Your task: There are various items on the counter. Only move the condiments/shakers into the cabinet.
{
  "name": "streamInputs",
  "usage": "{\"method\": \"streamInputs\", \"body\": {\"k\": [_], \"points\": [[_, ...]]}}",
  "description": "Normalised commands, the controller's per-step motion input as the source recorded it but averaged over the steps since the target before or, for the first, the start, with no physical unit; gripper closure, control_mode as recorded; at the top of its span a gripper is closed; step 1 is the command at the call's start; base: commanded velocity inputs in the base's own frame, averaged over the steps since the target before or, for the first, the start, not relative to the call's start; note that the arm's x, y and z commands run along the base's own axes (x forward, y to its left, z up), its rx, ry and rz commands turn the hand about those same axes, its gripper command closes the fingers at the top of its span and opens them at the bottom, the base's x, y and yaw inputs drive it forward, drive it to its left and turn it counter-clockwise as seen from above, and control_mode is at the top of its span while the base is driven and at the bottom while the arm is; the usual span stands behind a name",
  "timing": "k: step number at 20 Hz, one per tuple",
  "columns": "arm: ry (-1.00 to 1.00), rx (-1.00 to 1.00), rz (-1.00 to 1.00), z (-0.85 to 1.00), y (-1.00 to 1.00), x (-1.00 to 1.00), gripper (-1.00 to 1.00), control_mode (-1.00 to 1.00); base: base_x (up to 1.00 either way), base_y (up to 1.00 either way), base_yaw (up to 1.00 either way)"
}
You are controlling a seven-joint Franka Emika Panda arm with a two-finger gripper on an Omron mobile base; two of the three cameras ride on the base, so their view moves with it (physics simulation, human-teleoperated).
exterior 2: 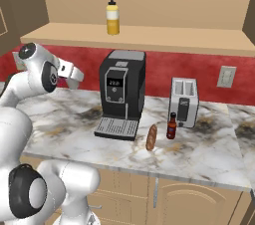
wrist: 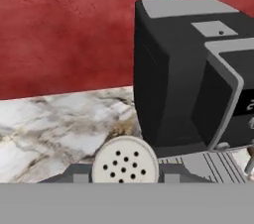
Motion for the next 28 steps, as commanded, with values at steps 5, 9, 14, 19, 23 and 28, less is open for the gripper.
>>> {"method": "streamInputs", "body": {"k": [5, 9, 14, 19, 23, 28], "points": [[-0.1, 0.01, 0.0, 1.0, -0.02, 0.0, 1.0, -1.0, 0.0, 0.0, 0.0], [-0.15, 0.01, 0.02, 1.0, 0.07, 0.0, 1.0, -1.0, 0.0, 0.0, 0.0], [-0.08, 0.01, 0.21, 1.0, 0.0, 0.0, 1.0, -1.0, 0.0, 0.0, 0.0], [-0.03, 0.02, 0.19, 0.53, -0.1, -0.03, 1.0, -1.0, 0.0, 0.0, 0.0], [0.0, 0.0, 0.0, 0.0, 0.0, 0.0, 1.0, -1.0, 0.0, 0.0, 0.0], [-0.05, -0.03, 0.0, 0.0, 0.0, 0.06, 1.0, -1.0, 0.0, 0.0, 0.0]]}}
